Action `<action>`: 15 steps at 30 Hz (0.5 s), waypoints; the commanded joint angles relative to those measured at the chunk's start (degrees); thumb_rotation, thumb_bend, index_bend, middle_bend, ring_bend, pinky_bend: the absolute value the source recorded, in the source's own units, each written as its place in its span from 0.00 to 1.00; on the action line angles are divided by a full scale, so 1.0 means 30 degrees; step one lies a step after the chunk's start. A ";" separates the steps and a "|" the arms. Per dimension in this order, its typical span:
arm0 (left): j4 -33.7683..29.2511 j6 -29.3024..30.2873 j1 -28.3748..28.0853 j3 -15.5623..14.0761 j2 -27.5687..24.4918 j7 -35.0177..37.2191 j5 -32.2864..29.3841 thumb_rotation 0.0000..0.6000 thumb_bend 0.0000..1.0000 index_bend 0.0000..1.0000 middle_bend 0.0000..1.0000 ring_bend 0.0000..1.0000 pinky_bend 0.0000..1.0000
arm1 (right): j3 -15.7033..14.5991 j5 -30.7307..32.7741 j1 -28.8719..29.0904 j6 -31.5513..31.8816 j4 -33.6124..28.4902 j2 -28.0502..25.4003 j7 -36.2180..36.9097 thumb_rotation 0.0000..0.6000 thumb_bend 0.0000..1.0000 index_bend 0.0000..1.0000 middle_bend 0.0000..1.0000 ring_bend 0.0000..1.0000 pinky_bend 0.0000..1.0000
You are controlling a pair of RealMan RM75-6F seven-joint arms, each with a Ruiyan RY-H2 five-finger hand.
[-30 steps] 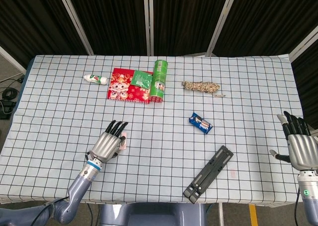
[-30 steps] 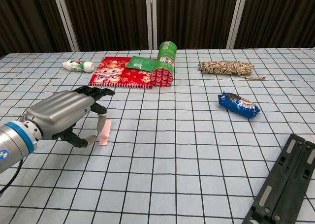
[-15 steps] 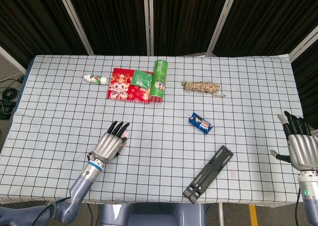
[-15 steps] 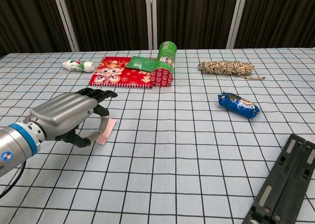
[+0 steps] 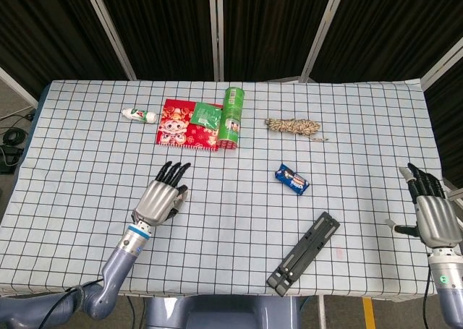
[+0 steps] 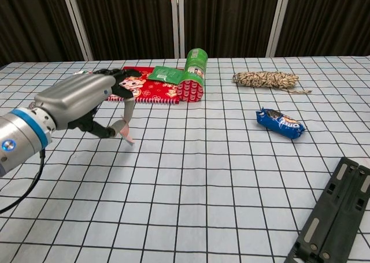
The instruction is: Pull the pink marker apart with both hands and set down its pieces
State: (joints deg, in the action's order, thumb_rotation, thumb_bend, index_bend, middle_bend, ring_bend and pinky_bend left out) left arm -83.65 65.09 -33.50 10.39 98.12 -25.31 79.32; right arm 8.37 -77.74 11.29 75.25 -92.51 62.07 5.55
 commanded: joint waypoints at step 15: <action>-0.3358 -0.2268 -0.4612 0.5534 -0.0406 -0.0175 -0.4914 1.00 0.57 0.87 0.00 0.00 0.00 | 0.3492 0.4763 0.5029 -0.5259 -0.2282 0.1917 0.2597 1.00 0.00 0.31 0.02 0.00 0.00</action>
State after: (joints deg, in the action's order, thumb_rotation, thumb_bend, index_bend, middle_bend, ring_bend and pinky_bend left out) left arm -92.87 59.28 -45.56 25.34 96.59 -24.97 66.76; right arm 16.99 -66.57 24.49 60.55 -98.31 65.53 13.89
